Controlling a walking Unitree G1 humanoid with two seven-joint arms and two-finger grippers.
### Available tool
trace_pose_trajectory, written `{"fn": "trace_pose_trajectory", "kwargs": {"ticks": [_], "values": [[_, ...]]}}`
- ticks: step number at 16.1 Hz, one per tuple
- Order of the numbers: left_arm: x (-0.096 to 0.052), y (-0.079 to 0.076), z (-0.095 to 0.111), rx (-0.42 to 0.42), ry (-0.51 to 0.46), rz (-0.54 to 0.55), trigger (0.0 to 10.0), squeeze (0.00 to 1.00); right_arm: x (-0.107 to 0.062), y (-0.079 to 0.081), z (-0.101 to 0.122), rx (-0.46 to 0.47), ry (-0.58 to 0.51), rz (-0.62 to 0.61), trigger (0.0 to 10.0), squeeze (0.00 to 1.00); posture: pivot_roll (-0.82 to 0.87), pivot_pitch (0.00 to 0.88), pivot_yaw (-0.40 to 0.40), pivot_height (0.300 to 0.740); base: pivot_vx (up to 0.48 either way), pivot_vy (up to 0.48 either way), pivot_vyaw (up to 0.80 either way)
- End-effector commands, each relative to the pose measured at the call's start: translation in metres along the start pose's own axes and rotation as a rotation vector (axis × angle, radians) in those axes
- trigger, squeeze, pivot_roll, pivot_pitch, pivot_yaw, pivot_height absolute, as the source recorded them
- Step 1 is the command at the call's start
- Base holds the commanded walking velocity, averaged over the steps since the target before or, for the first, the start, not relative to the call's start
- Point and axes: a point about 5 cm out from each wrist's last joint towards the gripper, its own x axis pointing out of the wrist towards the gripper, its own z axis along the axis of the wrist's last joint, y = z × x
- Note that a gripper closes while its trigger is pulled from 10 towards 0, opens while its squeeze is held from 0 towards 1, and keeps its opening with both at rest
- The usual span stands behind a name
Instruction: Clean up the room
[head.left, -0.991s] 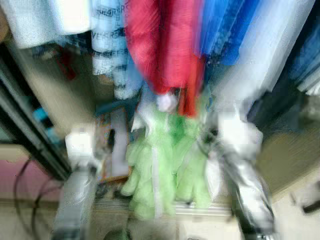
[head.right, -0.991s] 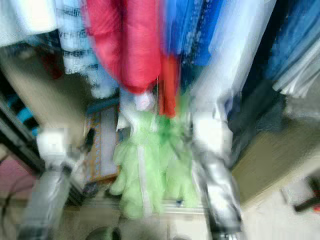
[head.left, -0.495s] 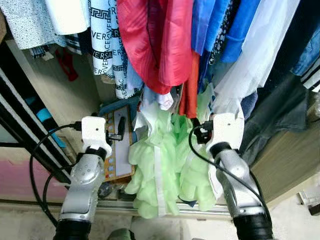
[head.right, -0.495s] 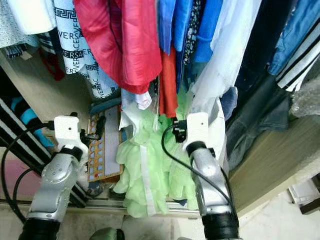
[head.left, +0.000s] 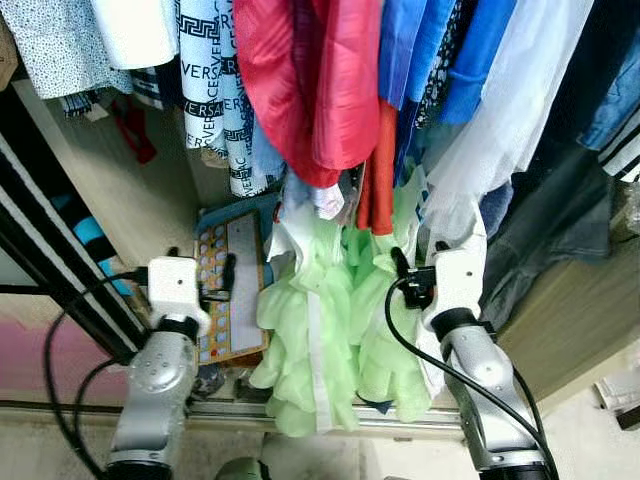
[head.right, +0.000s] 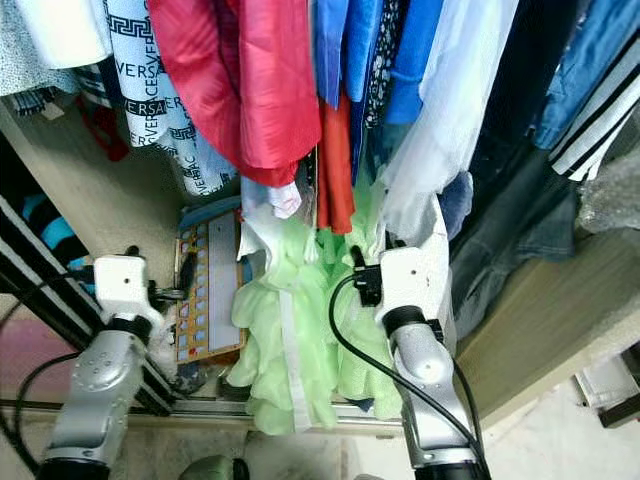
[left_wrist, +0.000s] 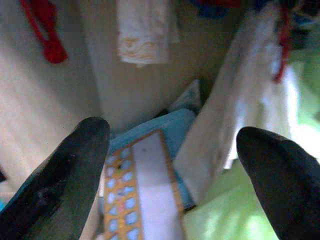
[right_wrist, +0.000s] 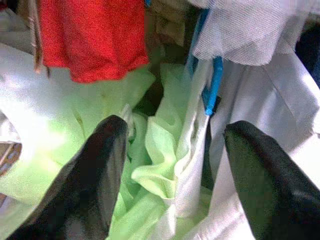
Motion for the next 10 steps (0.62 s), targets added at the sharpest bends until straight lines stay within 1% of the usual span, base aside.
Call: {"fn": "trace_pose_trajectory", "kwargs": {"ticks": [1, 4, 6, 10], "values": [[0.0026, -0.0003, 0.004, 0.004, -0.018, -0.011, 10.0, 1.0, 0.0029, -0.0018, 0.0049, 0.001, -0.024, -0.004, 10.0, 1.0, 0.02, 0.0, 0.033, 0.74, 0.0, 0.0, 0.0], [0.0028, 0.0029, 0.0031, -0.002, -0.012, 0.013, 10.0, 1.0, 0.0034, -0.0008, 0.0036, -0.011, -0.011, -0.009, 10.0, 1.0, 0.02, 0.0, 0.024, 0.74, 0.0, 0.0, 0.0], [0.0027, 0.0029, 0.0027, -0.003, -0.009, 0.013, 10.0, 1.0, 0.0049, 0.0031, 0.0035, -0.04, -0.011, 0.007, 10.0, 1.0, 0.02, 0.0, 0.022, 0.74, 0.0, 0.0, 0.8], [0.0033, 0.0027, 0.0016, -0.002, 0.0, 0.015, 10.0, 1.0, 0.0059, 0.0024, 0.0025, -0.026, -0.003, 0.012, 10.0, 1.0, 0.02, 0.0, 0.017, 0.74, 0.0, 0.0, 0.8]]}}
